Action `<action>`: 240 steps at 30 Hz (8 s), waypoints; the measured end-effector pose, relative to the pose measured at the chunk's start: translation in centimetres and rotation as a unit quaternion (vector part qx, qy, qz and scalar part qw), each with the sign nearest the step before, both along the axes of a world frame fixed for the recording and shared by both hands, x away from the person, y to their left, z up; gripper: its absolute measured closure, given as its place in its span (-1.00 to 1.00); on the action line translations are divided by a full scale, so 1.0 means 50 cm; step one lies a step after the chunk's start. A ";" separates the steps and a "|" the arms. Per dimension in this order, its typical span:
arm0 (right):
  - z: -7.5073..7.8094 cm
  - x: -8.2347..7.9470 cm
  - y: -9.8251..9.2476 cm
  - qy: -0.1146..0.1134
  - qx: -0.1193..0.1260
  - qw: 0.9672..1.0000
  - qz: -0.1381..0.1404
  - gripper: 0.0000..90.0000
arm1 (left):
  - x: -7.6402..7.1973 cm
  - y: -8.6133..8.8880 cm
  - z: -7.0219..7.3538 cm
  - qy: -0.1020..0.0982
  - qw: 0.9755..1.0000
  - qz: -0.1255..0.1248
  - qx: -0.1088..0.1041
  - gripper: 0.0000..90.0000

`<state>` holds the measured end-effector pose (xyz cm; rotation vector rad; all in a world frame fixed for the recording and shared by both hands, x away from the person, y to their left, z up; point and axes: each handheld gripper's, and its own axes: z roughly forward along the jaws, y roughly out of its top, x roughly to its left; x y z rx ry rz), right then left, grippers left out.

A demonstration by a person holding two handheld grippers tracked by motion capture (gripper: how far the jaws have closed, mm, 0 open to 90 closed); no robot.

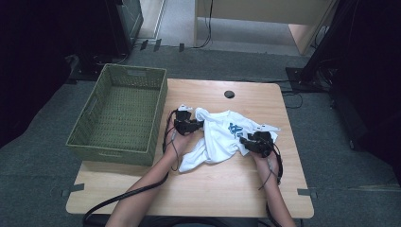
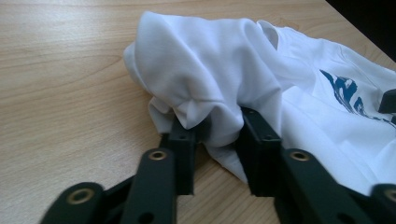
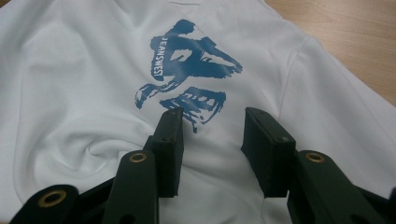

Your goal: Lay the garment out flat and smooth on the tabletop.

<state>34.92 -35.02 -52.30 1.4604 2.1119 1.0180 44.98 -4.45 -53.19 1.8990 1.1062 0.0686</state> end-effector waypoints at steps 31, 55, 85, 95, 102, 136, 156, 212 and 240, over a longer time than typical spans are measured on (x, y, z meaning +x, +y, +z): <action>-0.003 -0.001 -0.072 0.004 -0.031 0.999 -0.043 0.38 | 0.005 0.066 0.071 -0.013 0.999 0.035 0.006 0.95; 0.006 -0.010 -0.058 -0.009 -0.011 0.999 -0.029 0.32 | 0.019 0.013 0.051 0.000 1.000 0.026 0.000 0.29; 0.001 0.004 -0.080 -0.005 -0.003 0.999 -0.048 0.31 | 0.016 0.033 0.014 -0.028 0.998 0.018 0.058 0.92; -0.007 0.003 -0.107 0.000 -0.009 0.998 -0.058 0.36 | 0.031 0.063 0.052 -0.027 0.996 0.059 0.062 0.95; -0.005 -0.002 -0.127 0.005 -0.020 0.997 -0.073 0.36 | 0.038 0.062 0.054 -0.027 0.994 0.072 0.078 0.94; 0.028 -0.023 -0.050 -0.009 0.000 1.000 -0.029 0.38 | 0.004 0.023 0.029 -0.008 0.999 0.013 0.032 0.64; -0.004 -0.013 -0.064 0.010 0.005 0.999 -0.032 0.36 | 0.032 0.061 0.015 -0.007 0.997 0.062 0.044 0.52; 0.013 -0.058 -0.046 -0.018 0.013 1.000 -0.019 0.28 | -0.109 -0.035 0.000 -0.008 0.997 -0.074 -0.009 0.29; 0.001 -0.050 -0.062 -0.011 0.004 0.999 -0.030 0.25 | -0.168 -0.002 0.021 0.000 0.995 -0.076 -0.062 0.97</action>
